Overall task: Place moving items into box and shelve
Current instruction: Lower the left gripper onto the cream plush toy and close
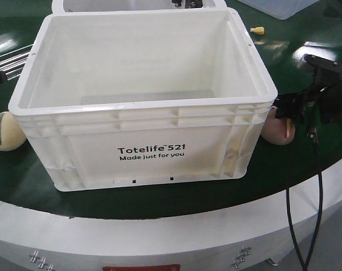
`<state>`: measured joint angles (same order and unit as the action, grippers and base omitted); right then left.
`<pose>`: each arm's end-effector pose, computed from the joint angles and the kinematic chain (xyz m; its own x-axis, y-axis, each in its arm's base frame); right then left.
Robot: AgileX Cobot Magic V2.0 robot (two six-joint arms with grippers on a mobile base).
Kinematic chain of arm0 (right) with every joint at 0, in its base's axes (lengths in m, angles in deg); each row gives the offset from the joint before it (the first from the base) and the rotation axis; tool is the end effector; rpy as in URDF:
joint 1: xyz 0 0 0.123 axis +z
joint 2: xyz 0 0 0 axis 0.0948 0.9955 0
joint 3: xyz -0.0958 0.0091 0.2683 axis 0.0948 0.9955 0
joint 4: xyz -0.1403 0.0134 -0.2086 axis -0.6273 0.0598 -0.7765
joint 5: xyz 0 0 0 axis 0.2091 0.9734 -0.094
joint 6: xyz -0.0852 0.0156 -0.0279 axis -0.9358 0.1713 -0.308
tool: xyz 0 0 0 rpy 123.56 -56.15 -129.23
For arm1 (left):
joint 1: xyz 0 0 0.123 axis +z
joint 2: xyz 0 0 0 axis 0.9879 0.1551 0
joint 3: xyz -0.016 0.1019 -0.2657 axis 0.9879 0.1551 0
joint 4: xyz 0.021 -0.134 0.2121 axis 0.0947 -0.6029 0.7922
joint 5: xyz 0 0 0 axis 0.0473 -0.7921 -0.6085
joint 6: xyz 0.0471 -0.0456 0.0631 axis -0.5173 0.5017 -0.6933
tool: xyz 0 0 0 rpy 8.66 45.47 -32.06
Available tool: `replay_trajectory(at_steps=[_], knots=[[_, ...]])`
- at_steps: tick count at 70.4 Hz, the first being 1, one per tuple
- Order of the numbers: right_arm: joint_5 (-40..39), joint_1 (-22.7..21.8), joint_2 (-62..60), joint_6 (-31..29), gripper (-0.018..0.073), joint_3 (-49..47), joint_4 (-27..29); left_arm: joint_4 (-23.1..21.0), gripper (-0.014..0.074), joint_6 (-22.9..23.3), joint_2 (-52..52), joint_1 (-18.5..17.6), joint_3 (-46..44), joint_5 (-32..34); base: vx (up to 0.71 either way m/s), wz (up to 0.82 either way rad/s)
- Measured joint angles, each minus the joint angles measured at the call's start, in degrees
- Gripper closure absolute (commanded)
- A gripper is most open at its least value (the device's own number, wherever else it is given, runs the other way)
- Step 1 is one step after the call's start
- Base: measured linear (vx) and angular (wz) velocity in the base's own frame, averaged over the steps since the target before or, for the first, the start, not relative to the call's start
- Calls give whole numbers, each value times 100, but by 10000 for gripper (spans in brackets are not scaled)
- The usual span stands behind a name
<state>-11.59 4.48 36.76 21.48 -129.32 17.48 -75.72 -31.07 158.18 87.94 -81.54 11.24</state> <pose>0.3483 0.0090 0.1894 -0.8289 0.2031 -0.5213 0.0867 0.9671 0.2390 0.3031 0.0405 0.2684 -0.5894 -0.2198 -0.7774 -0.2428 0.9660 -0.0891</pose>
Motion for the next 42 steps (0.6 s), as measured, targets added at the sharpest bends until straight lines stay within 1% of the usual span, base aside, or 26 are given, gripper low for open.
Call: replay_trajectory(at_steps=[20,42], knots=[[4,0,0,-6,574,0,0,0,41,0,517,0,0,-219,0,0],[6,0,0,-117,574,0,0,-6,41,7,978,0,0,-242,0,0]])
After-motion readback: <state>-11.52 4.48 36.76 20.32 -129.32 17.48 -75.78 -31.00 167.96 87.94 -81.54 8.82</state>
